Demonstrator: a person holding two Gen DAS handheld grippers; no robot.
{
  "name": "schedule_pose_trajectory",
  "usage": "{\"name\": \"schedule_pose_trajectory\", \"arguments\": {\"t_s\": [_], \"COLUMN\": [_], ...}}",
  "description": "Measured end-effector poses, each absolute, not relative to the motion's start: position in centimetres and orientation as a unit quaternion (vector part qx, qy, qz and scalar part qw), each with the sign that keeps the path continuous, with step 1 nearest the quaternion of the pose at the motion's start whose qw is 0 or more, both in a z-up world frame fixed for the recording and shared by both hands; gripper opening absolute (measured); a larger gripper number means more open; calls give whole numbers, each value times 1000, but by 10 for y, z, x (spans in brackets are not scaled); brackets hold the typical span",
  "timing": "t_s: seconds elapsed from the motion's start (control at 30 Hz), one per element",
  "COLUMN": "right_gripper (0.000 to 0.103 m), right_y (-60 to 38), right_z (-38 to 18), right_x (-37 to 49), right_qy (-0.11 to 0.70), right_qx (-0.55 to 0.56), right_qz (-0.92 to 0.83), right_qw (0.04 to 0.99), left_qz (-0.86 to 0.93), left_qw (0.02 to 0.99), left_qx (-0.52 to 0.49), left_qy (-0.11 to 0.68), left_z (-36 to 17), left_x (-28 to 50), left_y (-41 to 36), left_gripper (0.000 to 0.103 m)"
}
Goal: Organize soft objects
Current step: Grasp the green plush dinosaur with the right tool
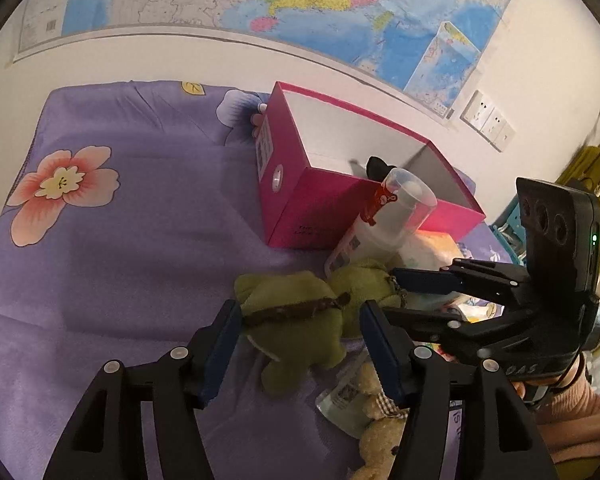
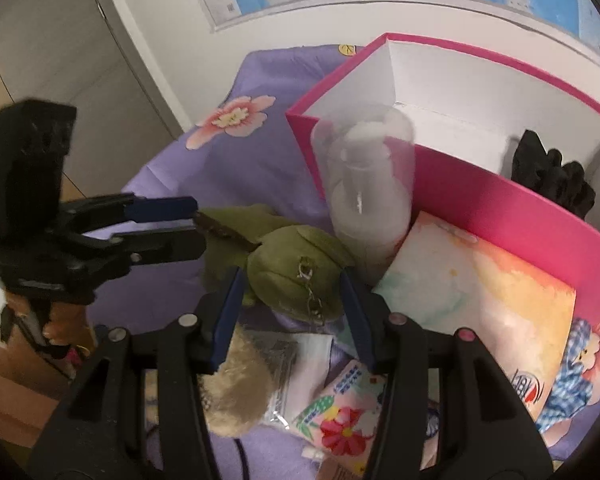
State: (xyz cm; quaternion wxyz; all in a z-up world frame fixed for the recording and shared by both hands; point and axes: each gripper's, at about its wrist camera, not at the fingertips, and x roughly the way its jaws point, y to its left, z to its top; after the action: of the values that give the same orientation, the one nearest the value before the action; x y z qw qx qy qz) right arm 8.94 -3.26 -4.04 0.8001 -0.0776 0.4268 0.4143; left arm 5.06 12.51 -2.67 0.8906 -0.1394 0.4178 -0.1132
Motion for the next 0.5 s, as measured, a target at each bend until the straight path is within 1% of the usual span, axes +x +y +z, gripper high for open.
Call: {"name": "schedule_pose_trajectory", "arguments": {"t_s": [0.13,0.33,0.5], "right_gripper": [53,53,53], "right_y": [-27,-39,-27], "right_z": [-43,-42,-47], "right_x": [87,92,89], "right_qy": [420,423,422], "right_qx": [-92,-50,-91], "right_qz": [405,422,403], "right_qw": [807,800,807], "left_qz": [-112,-109,-113], "left_qw": [888,881,875], "left_qx": [-135,-141,-144], "left_qy": [426,438,448], "left_z": [-30,-34,-41], "left_x": [50,54,58], "left_y": [126,132,130], "left_gripper": [63,63,63]}}
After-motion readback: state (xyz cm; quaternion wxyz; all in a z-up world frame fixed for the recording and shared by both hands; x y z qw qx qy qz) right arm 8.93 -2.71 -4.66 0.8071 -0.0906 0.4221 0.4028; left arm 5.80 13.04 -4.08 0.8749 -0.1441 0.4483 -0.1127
